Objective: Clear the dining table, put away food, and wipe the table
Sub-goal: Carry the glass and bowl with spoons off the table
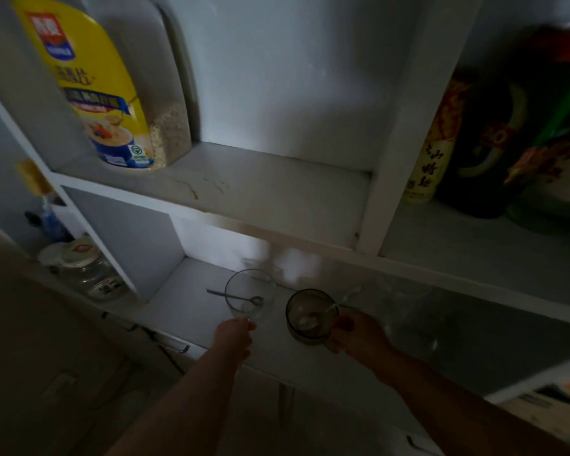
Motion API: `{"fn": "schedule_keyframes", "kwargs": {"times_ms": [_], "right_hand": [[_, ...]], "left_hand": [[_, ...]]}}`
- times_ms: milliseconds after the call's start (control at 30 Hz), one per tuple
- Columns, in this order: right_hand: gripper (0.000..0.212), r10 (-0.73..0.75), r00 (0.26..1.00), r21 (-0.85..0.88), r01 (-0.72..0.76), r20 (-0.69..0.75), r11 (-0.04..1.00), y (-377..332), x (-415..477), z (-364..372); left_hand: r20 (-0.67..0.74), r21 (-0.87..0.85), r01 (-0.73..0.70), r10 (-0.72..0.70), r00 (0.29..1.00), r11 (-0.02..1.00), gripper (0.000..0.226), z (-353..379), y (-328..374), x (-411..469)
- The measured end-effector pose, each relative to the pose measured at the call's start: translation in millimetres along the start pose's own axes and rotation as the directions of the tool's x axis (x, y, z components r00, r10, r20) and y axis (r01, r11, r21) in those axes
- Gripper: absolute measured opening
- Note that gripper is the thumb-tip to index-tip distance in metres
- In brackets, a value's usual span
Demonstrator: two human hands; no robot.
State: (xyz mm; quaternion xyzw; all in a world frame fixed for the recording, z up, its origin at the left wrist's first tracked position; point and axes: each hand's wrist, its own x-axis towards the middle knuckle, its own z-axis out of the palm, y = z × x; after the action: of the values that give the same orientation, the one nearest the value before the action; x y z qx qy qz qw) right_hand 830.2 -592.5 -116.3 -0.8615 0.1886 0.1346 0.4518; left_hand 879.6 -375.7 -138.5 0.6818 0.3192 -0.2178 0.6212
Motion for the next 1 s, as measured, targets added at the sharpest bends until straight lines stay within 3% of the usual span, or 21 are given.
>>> {"fn": "schedule_keyframes", "kwargs": {"times_ms": [300, 433, 667, 867, 1000], "right_hand": [[0.016, -0.092, 0.991, 0.052, 0.087, 0.096, 0.995, -26.7, 9.8, 19.8], [0.022, -0.110, 0.978, 0.043, 0.104, 0.176, 0.994, -36.9, 11.8, 31.1], [0.022, -0.217, 0.900, 0.141, 0.175, 0.378, 0.974, -60.3, -0.3, 33.8], [0.016, -0.342, 0.797, 0.198, 0.279, 0.499, 0.940, -67.6, -36.8, 26.6], [0.009, -0.418, 0.704, 0.224, 0.355, 0.575, 0.907, -69.9, -64.2, 33.9]], "left_hand": [[-0.094, -0.120, 0.015, -0.026, 0.995, 0.993, 0.008, -17.1, 5.5, -26.5], [-0.163, -0.169, -0.025, -0.003, 0.987, 0.985, 0.020, -27.9, 10.6, -45.2], [-0.315, -0.218, -0.146, 0.072, 0.946, 0.965, 0.009, -37.4, 5.4, -92.6], [-0.455, -0.316, -0.204, 0.040, 0.890, 0.927, 0.019, -27.5, -14.3, -146.0], [-0.595, -0.295, -0.293, 0.065, 0.801, 0.909, 0.025, -26.1, -32.1, -192.1]]}}
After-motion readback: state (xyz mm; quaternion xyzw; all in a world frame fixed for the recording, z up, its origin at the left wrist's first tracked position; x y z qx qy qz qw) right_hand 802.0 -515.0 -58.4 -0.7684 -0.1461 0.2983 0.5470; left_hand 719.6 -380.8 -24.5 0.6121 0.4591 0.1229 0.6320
